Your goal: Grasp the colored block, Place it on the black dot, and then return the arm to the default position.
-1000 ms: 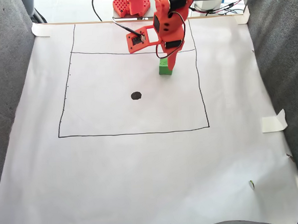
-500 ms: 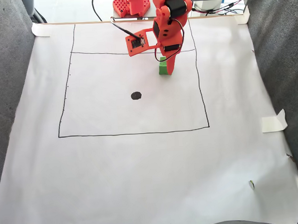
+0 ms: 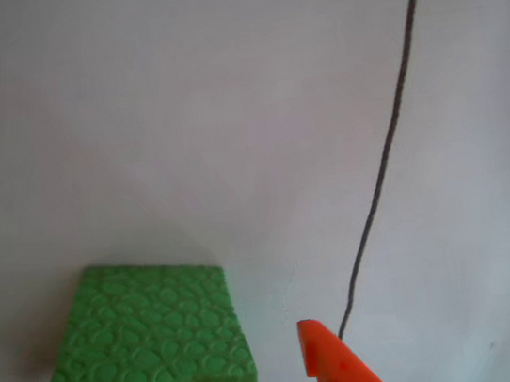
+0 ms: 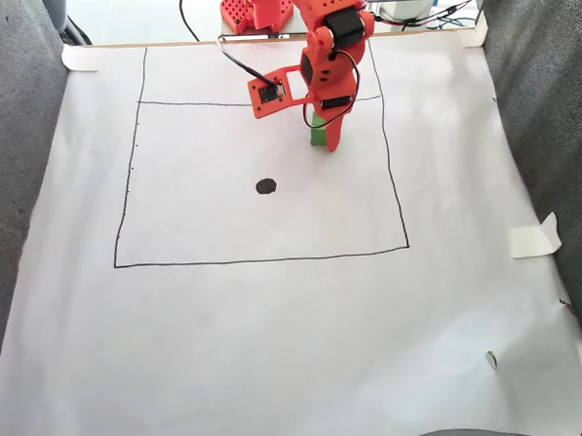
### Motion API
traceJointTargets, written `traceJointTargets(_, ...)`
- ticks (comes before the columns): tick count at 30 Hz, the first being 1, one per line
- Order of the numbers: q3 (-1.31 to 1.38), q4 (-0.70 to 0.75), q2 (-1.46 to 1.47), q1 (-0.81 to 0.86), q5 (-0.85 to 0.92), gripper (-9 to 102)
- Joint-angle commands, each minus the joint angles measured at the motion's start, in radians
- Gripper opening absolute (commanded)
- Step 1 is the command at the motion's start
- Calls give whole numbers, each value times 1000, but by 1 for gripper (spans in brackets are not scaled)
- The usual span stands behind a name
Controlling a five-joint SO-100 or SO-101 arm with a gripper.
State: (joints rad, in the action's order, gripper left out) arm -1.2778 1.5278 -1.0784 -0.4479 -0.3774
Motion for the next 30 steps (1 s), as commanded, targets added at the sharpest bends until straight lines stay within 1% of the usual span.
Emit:
traceJointTargets(1,3,-14,-6,-6,-9,39)
traceJointTargets(8,3,-52,-12,-2,-31,39)
traceJointTargets(9,3,-58,-14,0,-35,37)
traceJointTargets(10,3,-64,-15,0,-40,34)
traceJointTargets(12,3,-75,-23,2,-57,22)
traceJointTargets(17,3,-95,-34,2,-74,12)
traceJointTargets(20,3,-109,-40,12,-97,0)
traceJointTargets(25,3,-101,-87,37,-110,0)
traceJointTargets(30,12,-94,-172,83,-163,0)
